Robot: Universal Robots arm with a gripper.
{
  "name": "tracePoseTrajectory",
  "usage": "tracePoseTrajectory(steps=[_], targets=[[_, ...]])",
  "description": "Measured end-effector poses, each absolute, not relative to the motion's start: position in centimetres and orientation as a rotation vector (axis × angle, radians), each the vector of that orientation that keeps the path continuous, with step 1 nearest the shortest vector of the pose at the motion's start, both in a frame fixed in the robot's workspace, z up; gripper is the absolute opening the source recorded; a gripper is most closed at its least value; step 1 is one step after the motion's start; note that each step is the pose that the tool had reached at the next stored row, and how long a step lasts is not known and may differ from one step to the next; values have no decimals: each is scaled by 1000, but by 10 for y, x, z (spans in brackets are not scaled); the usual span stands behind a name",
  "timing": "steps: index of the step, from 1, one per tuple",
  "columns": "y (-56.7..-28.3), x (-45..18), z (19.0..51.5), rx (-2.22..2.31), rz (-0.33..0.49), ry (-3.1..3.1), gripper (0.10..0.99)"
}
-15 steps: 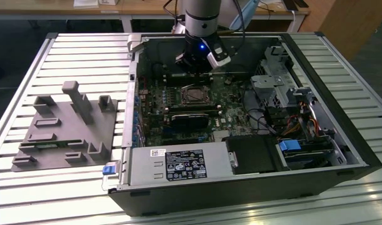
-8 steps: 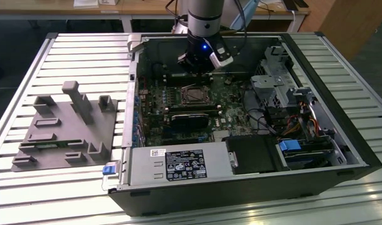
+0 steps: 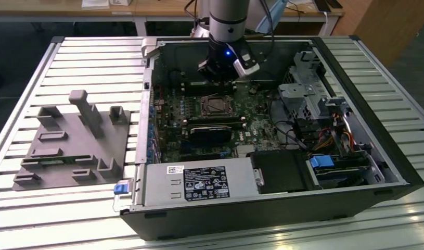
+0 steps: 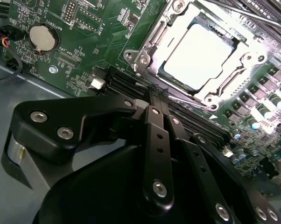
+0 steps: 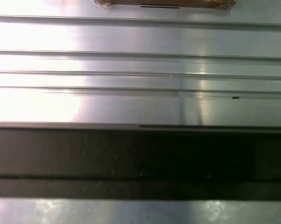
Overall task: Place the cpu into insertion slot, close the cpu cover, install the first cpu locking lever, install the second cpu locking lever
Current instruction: 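Install the first cpu locking lever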
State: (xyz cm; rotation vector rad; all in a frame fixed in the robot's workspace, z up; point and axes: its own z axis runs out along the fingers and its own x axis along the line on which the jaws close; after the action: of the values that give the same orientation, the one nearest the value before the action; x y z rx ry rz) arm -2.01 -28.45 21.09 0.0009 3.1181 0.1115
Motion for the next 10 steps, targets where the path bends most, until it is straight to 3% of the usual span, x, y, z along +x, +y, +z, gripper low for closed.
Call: tracePoseTrajectory(steps=[10], targets=[[-285,-19,208,1,112,3118,106]])
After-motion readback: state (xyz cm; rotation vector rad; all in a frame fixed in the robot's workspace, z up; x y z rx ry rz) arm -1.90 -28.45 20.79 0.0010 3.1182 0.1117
